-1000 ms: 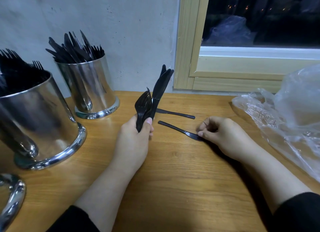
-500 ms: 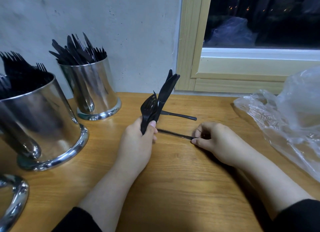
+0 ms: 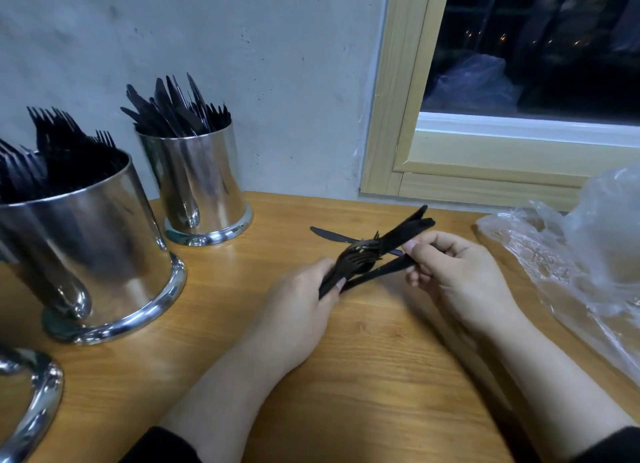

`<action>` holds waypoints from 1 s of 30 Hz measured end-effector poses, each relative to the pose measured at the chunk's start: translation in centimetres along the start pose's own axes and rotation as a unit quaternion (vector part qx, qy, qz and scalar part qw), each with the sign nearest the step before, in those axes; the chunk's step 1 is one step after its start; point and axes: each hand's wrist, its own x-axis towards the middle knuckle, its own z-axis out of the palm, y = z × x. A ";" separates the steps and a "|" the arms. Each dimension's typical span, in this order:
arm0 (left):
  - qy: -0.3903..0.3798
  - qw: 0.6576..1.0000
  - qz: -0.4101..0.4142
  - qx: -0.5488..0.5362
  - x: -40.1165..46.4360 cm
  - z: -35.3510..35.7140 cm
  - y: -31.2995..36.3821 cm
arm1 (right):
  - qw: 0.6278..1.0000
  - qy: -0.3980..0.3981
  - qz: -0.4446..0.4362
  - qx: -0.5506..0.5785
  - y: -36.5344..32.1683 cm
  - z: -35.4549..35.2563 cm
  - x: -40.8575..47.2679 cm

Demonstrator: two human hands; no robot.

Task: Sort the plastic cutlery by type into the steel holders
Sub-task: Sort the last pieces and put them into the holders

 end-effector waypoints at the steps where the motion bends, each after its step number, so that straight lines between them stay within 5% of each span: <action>1: -0.004 1.000 -0.003 -0.018 0.1 0.0 -0.1 | 1.000 0.004 -0.007 0.003 0.0 0.2 0.2; 5: 0.023 0.990 -0.064 -0.126 0.6 -0.1 -0.7 | 0.998 0.028 -0.024 0.044 0.3 1.4 1.4; 7: 0.061 0.970 -0.103 -0.212 0.9 -0.1 -1.3 | 0.985 0.051 -0.082 -0.146 1.0 1.5 2.8; 10: 0.115 0.932 -0.139 -0.316 1.2 -0.1 -1.6 | 0.883 0.039 -0.110 -0.455 2.6 1.5 5.4; 14: 0.131 0.910 -0.138 -0.369 1.3 -0.1 -1.8 | 0.795 -0.020 -0.029 -0.606 3.4 2.5 7.5; 24: 0.158 0.881 -0.146 -0.422 1.6 0.2 -2.4 | 0.819 -0.066 -0.033 -0.568 1.9 3.3 6.8; 30: 0.175 0.866 -0.152 -0.443 1.7 0.3 -2.4 | 0.793 -0.035 -0.005 -0.608 1.1 3.7 6.3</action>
